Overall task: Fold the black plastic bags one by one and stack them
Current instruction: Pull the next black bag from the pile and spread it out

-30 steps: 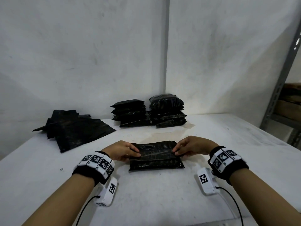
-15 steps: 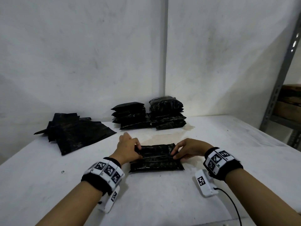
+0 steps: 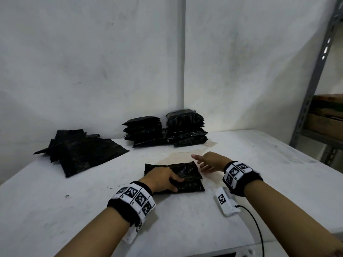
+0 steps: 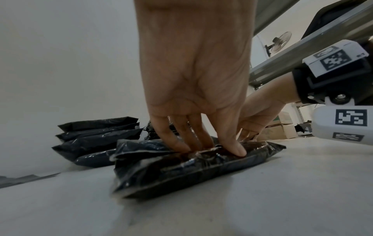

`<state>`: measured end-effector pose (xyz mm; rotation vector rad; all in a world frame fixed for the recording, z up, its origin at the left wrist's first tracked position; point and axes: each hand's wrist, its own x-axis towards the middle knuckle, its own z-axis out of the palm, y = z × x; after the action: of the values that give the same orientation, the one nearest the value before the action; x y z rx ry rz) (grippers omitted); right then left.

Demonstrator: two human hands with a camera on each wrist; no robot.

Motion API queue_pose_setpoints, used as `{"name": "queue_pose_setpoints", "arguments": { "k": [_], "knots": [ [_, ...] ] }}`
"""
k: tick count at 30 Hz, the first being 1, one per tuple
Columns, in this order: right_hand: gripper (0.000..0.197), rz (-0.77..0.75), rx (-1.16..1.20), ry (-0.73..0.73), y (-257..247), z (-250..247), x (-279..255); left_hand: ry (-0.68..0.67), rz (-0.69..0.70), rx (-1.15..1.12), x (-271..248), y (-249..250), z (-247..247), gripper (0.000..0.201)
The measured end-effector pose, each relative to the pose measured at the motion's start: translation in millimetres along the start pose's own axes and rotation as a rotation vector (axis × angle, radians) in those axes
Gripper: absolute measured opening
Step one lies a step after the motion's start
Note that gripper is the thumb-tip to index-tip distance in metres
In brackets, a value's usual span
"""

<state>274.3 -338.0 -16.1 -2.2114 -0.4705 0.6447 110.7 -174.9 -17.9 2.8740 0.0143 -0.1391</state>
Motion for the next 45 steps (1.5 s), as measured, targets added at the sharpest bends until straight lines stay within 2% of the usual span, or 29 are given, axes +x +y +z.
{"name": "queue_pose_setpoints", "arguments": {
  "k": [5,8,11,13,17,18,20,22,23,25,28,29,31,32,33,35,36,41,43,45],
  "knots": [
    [0.029,0.086,0.194,0.007,-7.6,16.6,0.8,-0.016,-0.014,0.012,0.7,-3.1,0.4,0.046],
    [0.035,0.078,0.349,0.073,-5.8,21.3,8.2,-0.023,-0.021,-0.024,1.6,-4.3,1.1,0.046],
    [0.032,0.119,0.544,0.126,2.5,23.2,11.7,-0.025,-0.036,-0.057,2.3,-6.1,2.4,0.046],
    [0.033,0.115,0.586,0.16,6.6,24.8,11.7,-0.034,-0.043,-0.055,2.0,-5.7,3.5,0.047],
    [0.039,-0.047,0.257,0.267,-5.7,21.8,1.4,-0.024,-0.033,-0.056,0.7,-5.6,2.8,0.048],
    [0.041,-0.11,0.186,0.238,-10.9,20.2,-3.3,-0.012,-0.031,-0.081,0.6,-7.1,3.0,0.049],
    [0.031,-0.17,0.101,0.074,-18.4,18.9,-12.1,0.031,-0.046,-0.195,1.7,-10.6,5.3,0.052],
    [0.014,-0.144,-0.033,-0.108,-19.6,19.9,-21.3,0.068,-0.086,-0.33,2.9,-13.3,7.3,0.056],
    [0.012,-0.138,-0.134,-0.148,-17.5,20.3,-23.7,0.074,-0.101,-0.374,3.9,-14.4,8.2,0.058],
    [0.016,-0.148,-0.292,-0.107,-15.6,22.3,-28.9,0.063,-0.119,-0.43,5.4,-17.8,8.6,0.059],
    [0.019,-0.17,-0.321,-0.046,-18.7,25.1,-33.6,0.067,-0.127,-0.62,5.5,-23.4,5.1,0.047],
    [0.019,-0.159,-0.334,-0.052,-20.5,26.3,-35.6,0.149,-0.148,-0.712,4.9,-25.9,3.4,0.039],
    [0.019,-0.123,-0.366,-0.082,-23.0,27.5,-38.2,0.457,-0.275,-0.76,8.3,-39.5,-0.2,0.025],
    [0.018,-0.107,-0.369,-0.093,-23.9,27.4,-39.3,0.569,-0.379,-0.708,12.2,-50.0,-2.5,0.024],
    [0.018,-0.095,-0.37,-0.101,-25.3,27.0,-40.4,0.614,-0.489,-0.667,15.4,-59.1,-4.3,0.034],
    [0.017,-0.077,-0.383,-0.115,-27.6,27.0,-40.5,0.54,-0.677,-0.724,21.3,-72.2,-2.6,0.06],
    [0.018,-0.073,-0.405,-0.122,-29.3,27.7,-40.0,0.5,-0.708,-0.786,23.2,-75.6,-1.0,0.064],
    [0.018,-0.079,-0.492,-0.128,-32.4,30.6,-36.8,0.486,-0.679,-0.971,31.6,-85.0,5.2,0.034],
    [0.019,-0.075,-0.522,-0.133,-32.4,30.7,-35.3,0.501,-0.697,-0.956,35.3,-88.8,7.4,0.036],
    [0.019,-0.067,-0.527,-0.135,-33.0,31.1,-34.4,0.542,-0.768,-0.979,37.7,-93.3,8.9,0.048]
  ]
}}
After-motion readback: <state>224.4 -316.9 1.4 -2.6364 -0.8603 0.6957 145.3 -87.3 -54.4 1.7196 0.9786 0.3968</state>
